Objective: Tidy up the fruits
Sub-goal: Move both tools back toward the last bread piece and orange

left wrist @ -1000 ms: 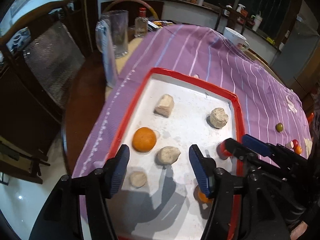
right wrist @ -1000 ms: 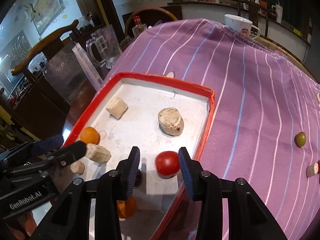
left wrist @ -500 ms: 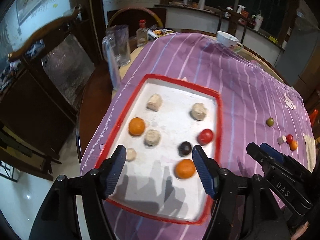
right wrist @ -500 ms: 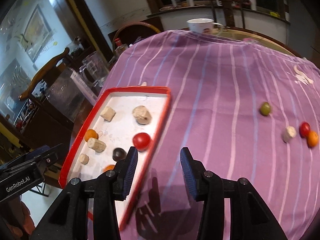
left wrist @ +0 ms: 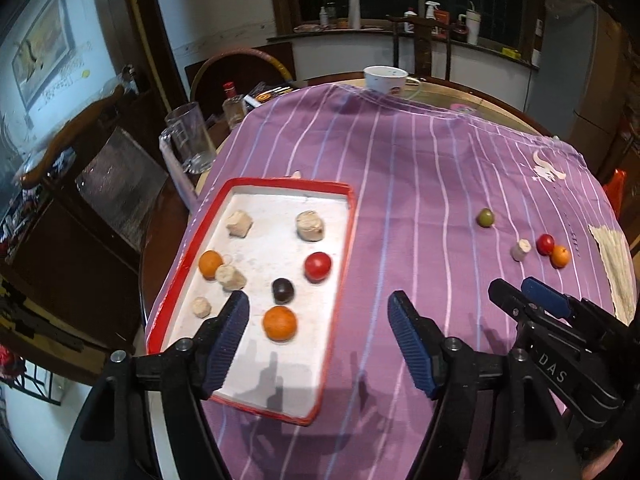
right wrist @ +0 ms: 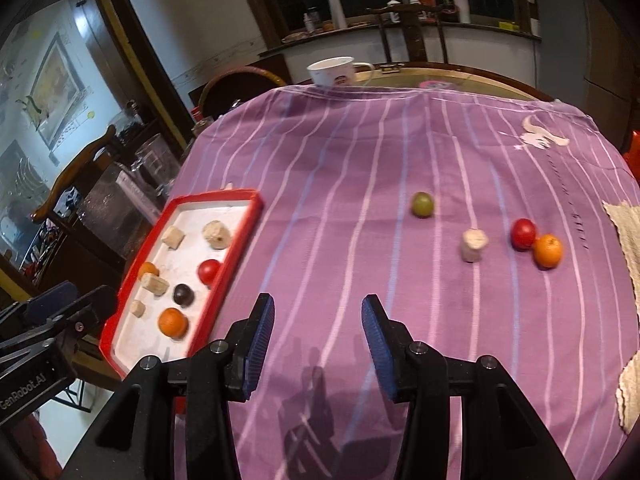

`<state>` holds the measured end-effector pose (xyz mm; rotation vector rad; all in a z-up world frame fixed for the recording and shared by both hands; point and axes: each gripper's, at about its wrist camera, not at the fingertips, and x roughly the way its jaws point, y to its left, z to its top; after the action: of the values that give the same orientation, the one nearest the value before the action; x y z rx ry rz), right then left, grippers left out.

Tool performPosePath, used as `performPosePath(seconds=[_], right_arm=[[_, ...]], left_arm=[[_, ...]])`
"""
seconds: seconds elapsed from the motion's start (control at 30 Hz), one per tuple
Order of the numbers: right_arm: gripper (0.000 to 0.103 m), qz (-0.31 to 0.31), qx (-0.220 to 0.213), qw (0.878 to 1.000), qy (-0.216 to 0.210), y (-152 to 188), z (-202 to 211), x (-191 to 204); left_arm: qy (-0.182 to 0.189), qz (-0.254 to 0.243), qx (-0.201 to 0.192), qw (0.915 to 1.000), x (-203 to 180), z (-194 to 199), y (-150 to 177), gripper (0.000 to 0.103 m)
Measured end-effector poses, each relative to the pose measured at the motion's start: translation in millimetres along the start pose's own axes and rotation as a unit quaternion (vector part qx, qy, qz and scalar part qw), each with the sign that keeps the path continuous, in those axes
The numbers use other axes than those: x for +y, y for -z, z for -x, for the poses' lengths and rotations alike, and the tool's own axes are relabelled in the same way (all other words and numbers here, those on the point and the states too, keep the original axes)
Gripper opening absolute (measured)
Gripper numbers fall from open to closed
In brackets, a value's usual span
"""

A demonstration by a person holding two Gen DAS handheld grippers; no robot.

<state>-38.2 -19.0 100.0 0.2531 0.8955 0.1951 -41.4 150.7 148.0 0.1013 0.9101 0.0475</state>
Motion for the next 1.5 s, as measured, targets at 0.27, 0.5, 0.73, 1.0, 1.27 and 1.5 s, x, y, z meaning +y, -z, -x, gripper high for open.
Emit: performPosePath(seconds=[0.27,0.5,0.73,1.0,1.27,1.5], right_arm=[[0.05,-0.021,0.009,1.0,0.009,5,5,-39],[0.051,-0.023,0.026,0.999,0.019,16,4,-60],[0.051,-0.028,0.038,0.998,0.034,24,5,-84],[0.051,-0.052,0.046,0.996,0.056,31,7,-127],[0.051,-0.099,0.041,0.992,0.072,31,10,-183],[0.051,-0.1,0.027,0.991,0.085,1,-1,-217]], left_arm=[[0.005,-0.014,0.008,0.9999,-33,-1,4,0.074],[0.02,-0.012,0.029,0.9993,-53,-12,11,0.074],[0.038,-0.006,0.049,0.9981,-72,-27,16,0.074],[0.066,-0.003,0.088,0.9939,-101,-53,23,0.074],[0.095,0.0,0.115,0.9889,-127,-87,17,0.074],[0.13,-0.036,0.101,0.9857,-165,-111,-7,0.074]])
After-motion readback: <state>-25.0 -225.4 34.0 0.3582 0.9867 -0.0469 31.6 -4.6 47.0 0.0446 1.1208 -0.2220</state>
